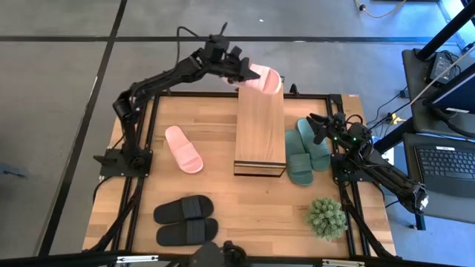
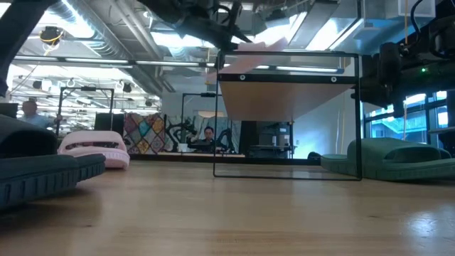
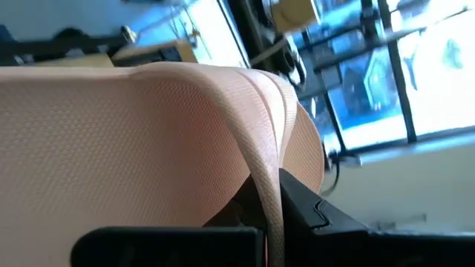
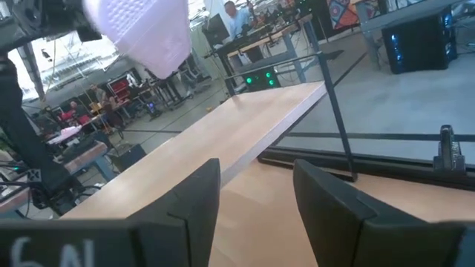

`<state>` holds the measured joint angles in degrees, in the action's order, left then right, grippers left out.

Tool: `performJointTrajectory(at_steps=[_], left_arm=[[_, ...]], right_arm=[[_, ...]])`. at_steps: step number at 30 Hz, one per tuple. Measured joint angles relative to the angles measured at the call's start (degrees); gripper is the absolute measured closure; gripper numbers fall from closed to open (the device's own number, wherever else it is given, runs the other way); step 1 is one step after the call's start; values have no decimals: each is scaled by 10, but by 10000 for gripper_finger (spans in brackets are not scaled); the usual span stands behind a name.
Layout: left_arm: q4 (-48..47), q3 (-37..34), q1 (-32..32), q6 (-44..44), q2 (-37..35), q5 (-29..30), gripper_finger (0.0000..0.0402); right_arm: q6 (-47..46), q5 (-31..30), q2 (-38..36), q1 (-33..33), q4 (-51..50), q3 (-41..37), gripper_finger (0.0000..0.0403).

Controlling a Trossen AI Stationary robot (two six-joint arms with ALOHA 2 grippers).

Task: Pick and place slides into the shelf
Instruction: Put the right pink slide on the shelf

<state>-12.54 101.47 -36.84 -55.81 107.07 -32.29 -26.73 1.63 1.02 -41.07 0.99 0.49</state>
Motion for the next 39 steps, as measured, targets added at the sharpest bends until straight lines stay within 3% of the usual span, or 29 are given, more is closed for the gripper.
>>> performJointTrajectory(at_steps=[5,14,19,27,33,39], left_arm=[[43,0,17,-37,1,52,396],[40,0,52,-19,1,102,398],[40,0,63,8,1,108,399],[40,0,71,15,1,101,400],[-9,0,70,39,1,102,396],[-16,0,71,62,1,101,399]], right_arm=[[3,0,0,0,0,0,230],[22,0,0,0,3,0,230],[2,3,0,0,96,0,230],[-39,200,0,0,187,32,230],[-67,233,0,0,183,52,215],[-61,239,1,0,180,52,145]])
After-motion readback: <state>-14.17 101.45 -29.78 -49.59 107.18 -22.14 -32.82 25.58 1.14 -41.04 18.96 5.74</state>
